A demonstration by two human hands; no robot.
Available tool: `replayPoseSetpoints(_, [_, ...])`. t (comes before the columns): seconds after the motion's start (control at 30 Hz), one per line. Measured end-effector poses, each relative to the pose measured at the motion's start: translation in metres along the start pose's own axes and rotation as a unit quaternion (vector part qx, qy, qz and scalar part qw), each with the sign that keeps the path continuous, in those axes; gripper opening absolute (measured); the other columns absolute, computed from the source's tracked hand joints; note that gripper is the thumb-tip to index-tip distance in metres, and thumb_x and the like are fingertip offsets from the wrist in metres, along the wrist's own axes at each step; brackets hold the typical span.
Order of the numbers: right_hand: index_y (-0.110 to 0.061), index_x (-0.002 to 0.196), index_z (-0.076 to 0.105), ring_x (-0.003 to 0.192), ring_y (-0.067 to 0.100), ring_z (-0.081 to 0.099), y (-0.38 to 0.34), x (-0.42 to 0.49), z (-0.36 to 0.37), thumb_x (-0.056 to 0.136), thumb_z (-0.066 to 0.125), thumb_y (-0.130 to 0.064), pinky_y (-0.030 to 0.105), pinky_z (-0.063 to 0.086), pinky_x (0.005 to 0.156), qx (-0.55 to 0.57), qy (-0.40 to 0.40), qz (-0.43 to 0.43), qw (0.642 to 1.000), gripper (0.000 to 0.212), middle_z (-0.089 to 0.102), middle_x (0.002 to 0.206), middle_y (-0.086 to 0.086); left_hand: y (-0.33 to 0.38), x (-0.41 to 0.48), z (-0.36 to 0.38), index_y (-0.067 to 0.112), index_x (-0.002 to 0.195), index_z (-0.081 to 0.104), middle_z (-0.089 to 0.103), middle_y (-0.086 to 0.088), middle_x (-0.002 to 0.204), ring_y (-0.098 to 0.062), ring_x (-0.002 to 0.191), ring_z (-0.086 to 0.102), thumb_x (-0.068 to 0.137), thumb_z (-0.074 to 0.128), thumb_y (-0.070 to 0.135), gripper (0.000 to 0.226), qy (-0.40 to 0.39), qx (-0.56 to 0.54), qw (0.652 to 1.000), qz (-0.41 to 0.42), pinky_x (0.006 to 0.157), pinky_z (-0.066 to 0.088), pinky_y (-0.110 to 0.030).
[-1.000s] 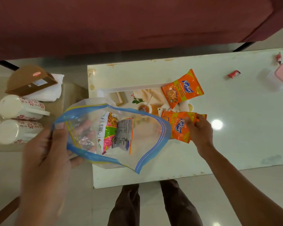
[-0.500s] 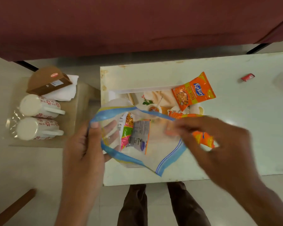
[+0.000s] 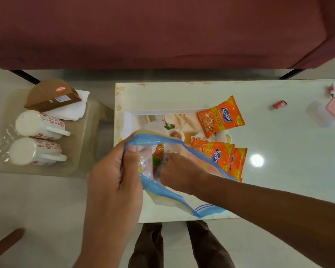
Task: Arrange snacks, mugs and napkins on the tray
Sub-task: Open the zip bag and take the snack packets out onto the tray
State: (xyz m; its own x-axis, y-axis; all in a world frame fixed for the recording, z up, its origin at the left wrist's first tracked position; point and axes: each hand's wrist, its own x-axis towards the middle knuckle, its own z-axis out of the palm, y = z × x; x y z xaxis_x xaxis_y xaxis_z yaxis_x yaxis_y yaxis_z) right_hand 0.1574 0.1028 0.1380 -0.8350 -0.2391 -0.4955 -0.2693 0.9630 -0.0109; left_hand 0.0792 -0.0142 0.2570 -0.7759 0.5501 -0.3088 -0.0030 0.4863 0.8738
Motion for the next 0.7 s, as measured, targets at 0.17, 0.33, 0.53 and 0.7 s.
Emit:
replayPoseSetpoints(0.17, [-0.026, 0.06, 0.066, 0.051, 0.017, 0.066, 0.01, -0.024, -0.044, 0.067, 0.075, -0.013, 0.025, 0.023, 0.047, 0.081, 0.098, 0.085, 0.988, 0.017, 0.063, 0.056, -0.005, -0.009, 0.011, -0.006, 0.038, 0.093, 0.071, 0.076, -0.009, 0.079, -0.028, 0.075, 0.073, 0.096, 0.037, 0.049, 0.036, 0.023, 0.025, 0.999, 0.016, 0.065, 0.06, -0.053])
replayPoseSetpoints(0.33, [-0.027, 0.081, 0.067, 0.051, 0.024, 0.062, 0.012, -0.07, -0.102, 0.069, 0.066, -0.013, 0.024, 0.02, 0.046, 0.162, 0.156, 0.22, 0.949, 0.018, 0.066, 0.062, -0.002, -0.018, 0.018, -0.014, 0.038, 0.098, 0.072, 0.079, 0.011, 0.095, -0.009, 0.088, 0.077, 0.101, 0.045, 0.044, 0.028, 0.03, -0.051, 0.998, -0.026, 0.069, 0.063, -0.034])
replayPoseSetpoints(0.53, [-0.033, 0.094, 0.065, 0.05, -0.007, 0.054, 0.04, -0.14, -0.125, 0.094, 0.051, -0.044, 0.003, 0.043, 0.052, 0.342, 0.375, 0.325, 0.798, 0.018, 0.05, 0.051, -0.022, -0.031, 0.027, -0.028, 0.026, 0.108, 0.072, 0.08, 0.005, 0.095, -0.011, 0.089, 0.076, 0.105, 0.044, 0.03, 0.029, 0.043, -0.068, 0.995, -0.052, 0.063, 0.061, -0.023])
replayPoseSetpoints(0.7, [-0.041, 0.121, 0.061, 0.091, 0.003, 0.07, 0.105, -0.17, -0.084, 0.09, 0.053, -0.065, 0.036, 0.06, 0.075, 0.391, 0.399, 0.38, 0.737, 0.04, 0.07, 0.102, -0.023, -0.036, 0.026, -0.04, 0.042, 0.094, 0.074, 0.079, 0.008, 0.095, -0.011, 0.091, 0.076, 0.105, 0.044, 0.031, 0.033, 0.033, -0.068, 0.996, -0.052, 0.065, 0.061, -0.026])
